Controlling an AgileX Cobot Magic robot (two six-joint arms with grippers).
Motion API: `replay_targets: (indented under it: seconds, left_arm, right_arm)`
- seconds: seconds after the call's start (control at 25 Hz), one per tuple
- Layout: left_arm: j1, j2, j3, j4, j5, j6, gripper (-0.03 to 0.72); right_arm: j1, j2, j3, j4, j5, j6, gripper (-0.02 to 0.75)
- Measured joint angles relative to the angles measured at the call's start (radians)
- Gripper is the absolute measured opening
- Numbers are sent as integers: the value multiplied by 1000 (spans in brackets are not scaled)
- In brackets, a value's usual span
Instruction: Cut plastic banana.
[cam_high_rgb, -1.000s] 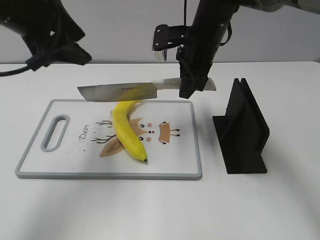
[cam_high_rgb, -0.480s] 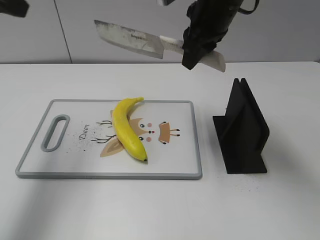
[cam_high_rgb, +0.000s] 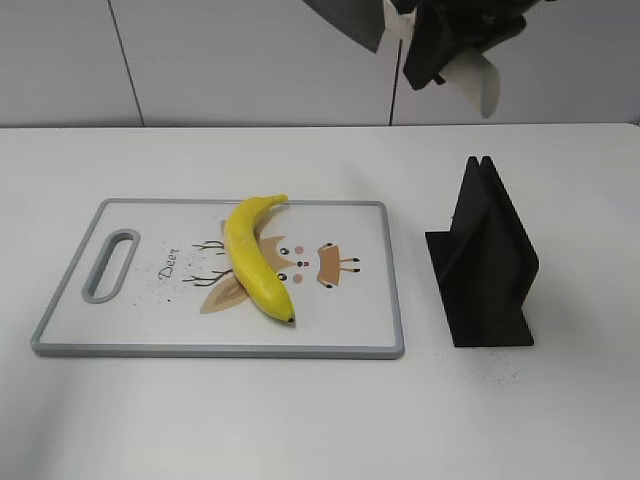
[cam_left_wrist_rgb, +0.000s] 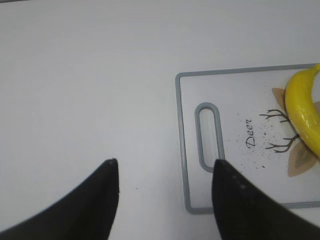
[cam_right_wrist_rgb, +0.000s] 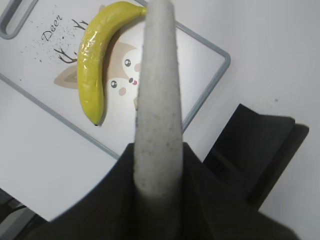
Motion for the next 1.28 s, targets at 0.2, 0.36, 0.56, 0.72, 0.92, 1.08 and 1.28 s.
replay_targets:
  seconds: [0.2, 0.36, 0.56, 0.72, 0.92, 1.08, 1.28]
  left_arm:
    - [0, -193, 150, 14, -80, -1, 566]
    - [0, -385, 308, 56, -143, -1, 566]
    - [1, -605, 468, 106, -125, -1, 566]
    - [2, -757, 574, 110, -118, -1, 566]
    - [2, -936, 666, 102, -93, -3, 566]
    - [2, -1075, 720, 102, -37, -4, 566]
    - [2, -1231, 749, 109, 4, -24, 564]
  right_arm:
    - [0, -118, 149, -69, 2, 160, 180]
    - [0, -213, 276, -157, -6, 278, 180]
    - [0, -323, 406, -211, -33, 386, 179]
    - [0, -382, 502, -216, -70, 439, 179]
    - [0, -409, 593, -216, -92, 461, 179]
    - [0, -410, 654, -216, -128, 479, 179]
    - [0, -410, 704, -216, -178, 505, 179]
